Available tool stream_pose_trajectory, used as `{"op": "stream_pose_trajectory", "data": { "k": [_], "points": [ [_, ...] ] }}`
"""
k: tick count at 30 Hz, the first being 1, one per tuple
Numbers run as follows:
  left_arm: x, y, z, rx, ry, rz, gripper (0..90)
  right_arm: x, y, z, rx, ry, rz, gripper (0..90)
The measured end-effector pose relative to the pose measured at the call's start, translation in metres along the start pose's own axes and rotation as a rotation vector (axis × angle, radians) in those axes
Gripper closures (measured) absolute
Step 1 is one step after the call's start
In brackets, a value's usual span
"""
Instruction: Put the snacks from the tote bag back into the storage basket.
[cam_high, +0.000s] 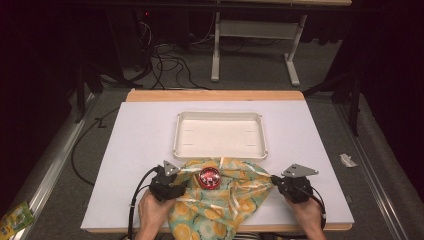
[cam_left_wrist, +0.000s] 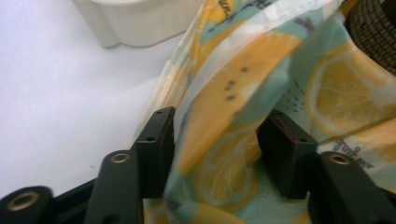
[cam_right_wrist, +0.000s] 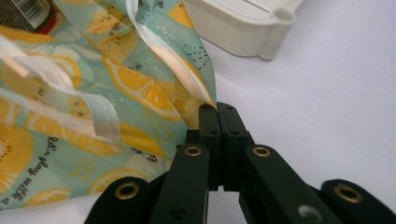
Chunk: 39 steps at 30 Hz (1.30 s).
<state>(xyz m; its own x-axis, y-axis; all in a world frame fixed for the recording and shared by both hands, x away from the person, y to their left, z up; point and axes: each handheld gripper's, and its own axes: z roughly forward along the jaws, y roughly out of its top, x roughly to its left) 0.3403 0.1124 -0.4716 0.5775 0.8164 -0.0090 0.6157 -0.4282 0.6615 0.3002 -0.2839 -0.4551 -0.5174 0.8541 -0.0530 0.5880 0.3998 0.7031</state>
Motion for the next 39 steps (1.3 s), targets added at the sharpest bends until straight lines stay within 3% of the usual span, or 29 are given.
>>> {"op": "stream_pose_trajectory", "data": {
  "k": [2,6,7,8,12,16,19,23,29,33,39],
  "points": [
    [0.003,-0.002,-0.001,-0.004,0.046,0.028,57.7,-0.002,-0.001,-0.001,-0.001,-0.011,0.003,90.0],
    [0.013,-0.004,-0.004,-0.007,0.055,0.015,68.9,-0.005,-0.003,-0.001,0.011,-0.033,0.007,90.0],
    [0.015,-0.006,-0.005,-0.009,0.053,0.014,68.9,-0.007,-0.005,0.000,0.012,-0.038,0.003,90.0],
    [0.017,-0.008,-0.006,-0.019,0.040,0.021,75.8,-0.009,-0.007,0.002,0.022,-0.039,0.016,90.0],
    [0.018,-0.009,-0.006,-0.023,0.023,0.032,85.3,-0.013,-0.011,0.009,0.040,-0.044,0.027,90.0],
    [0.017,-0.010,-0.007,-0.041,-0.007,0.044,88.1,-0.018,-0.011,0.012,0.038,-0.040,0.051,90.0],
    [0.017,-0.010,-0.010,-0.059,-0.033,0.031,88.8,-0.017,-0.008,0.006,0.015,-0.026,0.076,80.7],
    [0.016,-0.010,-0.012,-0.070,-0.060,0.029,89.0,-0.010,0.002,-0.015,-0.068,-0.011,0.080,72.8],
    [0.014,-0.009,-0.014,-0.078,-0.078,0.036,89.0,0.008,0.027,-0.032,-0.126,0.030,0.010,80.0],
    [0.013,-0.009,-0.015,-0.082,-0.086,0.037,89.1,0.024,0.042,-0.020,-0.102,0.081,-0.037,86.1],
    [0.012,-0.008,-0.017,-0.086,-0.093,0.048,89.1,0.043,0.052,0.016,-0.022,0.129,-0.078,89.1]
  ]
}}
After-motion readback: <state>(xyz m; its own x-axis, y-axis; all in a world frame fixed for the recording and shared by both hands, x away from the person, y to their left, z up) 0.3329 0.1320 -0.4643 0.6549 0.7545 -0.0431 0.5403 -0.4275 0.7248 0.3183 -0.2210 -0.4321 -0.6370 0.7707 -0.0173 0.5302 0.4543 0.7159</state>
